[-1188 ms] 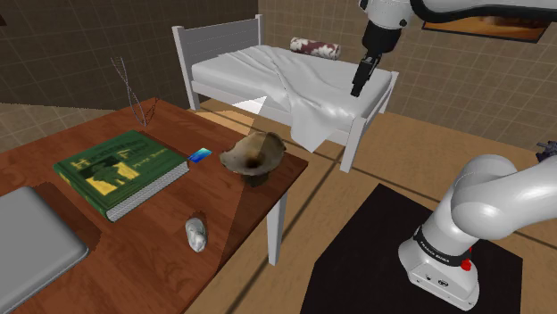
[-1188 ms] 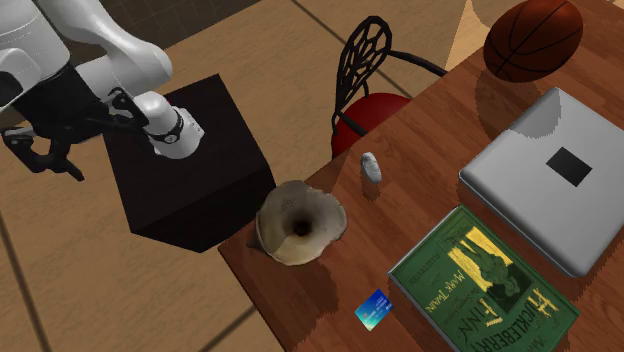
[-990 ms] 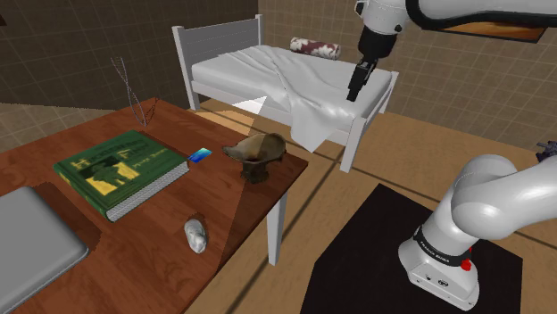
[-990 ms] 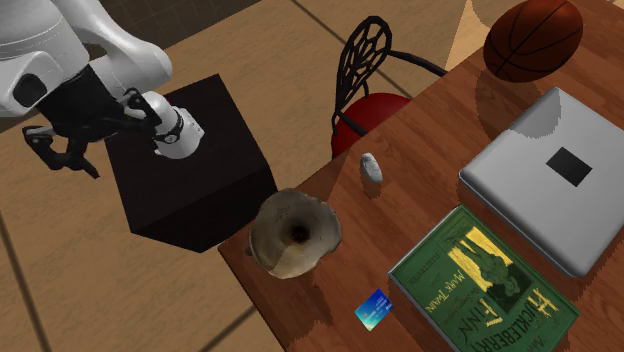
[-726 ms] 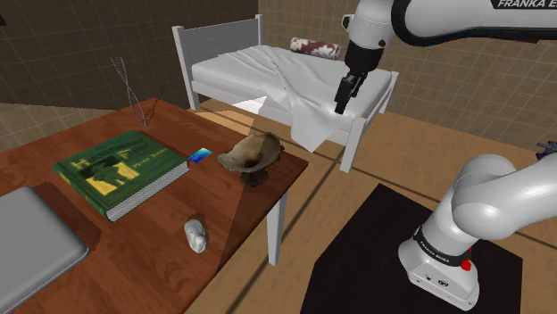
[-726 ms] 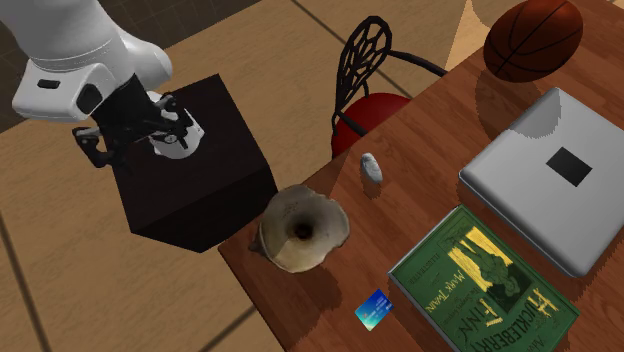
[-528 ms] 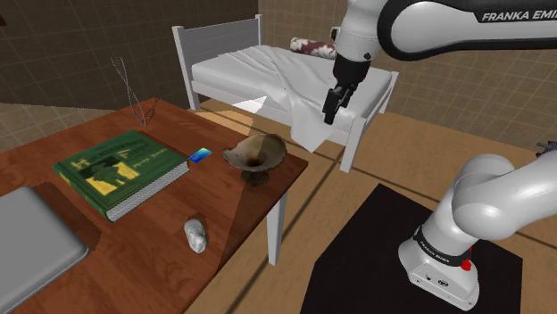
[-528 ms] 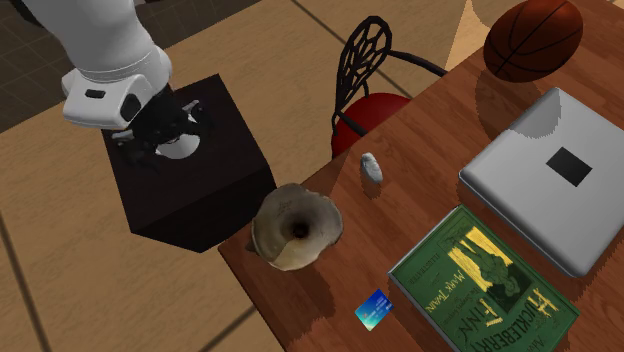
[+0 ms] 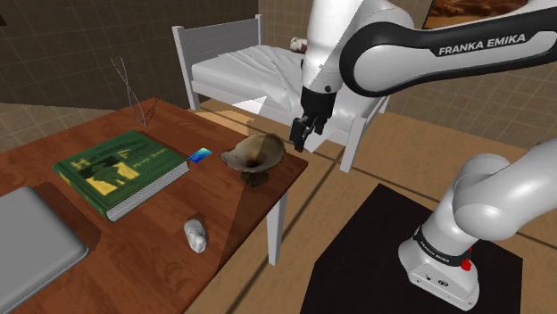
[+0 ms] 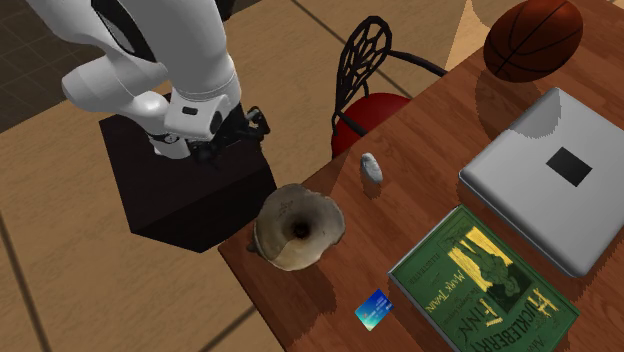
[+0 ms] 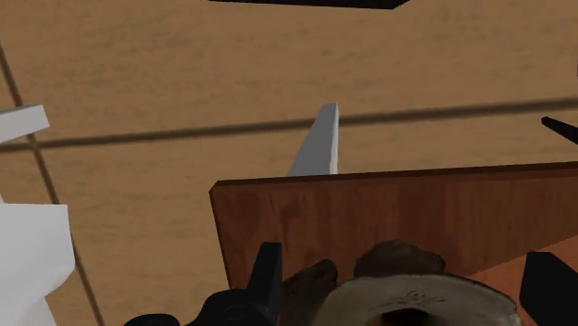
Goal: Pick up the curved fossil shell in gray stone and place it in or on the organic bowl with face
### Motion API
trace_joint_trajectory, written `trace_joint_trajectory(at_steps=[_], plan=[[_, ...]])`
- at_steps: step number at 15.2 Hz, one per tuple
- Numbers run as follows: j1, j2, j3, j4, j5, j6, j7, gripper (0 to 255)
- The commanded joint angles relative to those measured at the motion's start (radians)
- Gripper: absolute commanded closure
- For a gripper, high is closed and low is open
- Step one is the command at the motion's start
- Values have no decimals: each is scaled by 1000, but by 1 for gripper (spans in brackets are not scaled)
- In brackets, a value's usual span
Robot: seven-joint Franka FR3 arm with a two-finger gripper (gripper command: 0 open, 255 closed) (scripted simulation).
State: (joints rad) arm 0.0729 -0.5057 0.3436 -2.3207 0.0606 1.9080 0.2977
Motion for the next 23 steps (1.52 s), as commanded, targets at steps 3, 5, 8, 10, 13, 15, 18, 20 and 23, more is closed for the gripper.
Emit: trace_joint_trajectory(at_steps=[3, 5, 8, 10, 13, 15, 18, 20, 23], plan=[[4, 107, 75, 37, 19, 59, 117, 0], [4, 167, 111, 63, 19, 88, 176, 0], [4, 265, 163, 111, 5, 130, 268, 0], [5, 337, 195, 149, -14, 155, 333, 0], [13, 452, 236, 217, -58, 186, 434, 0], [26, 533, 255, 268, -96, 202, 503, 0], [59, 658, 269, 357, -159, 217, 604, 0], [90, 742, 267, 424, -201, 220, 666, 0], [147, 866, 254, 536, -256, 217, 746, 0]])
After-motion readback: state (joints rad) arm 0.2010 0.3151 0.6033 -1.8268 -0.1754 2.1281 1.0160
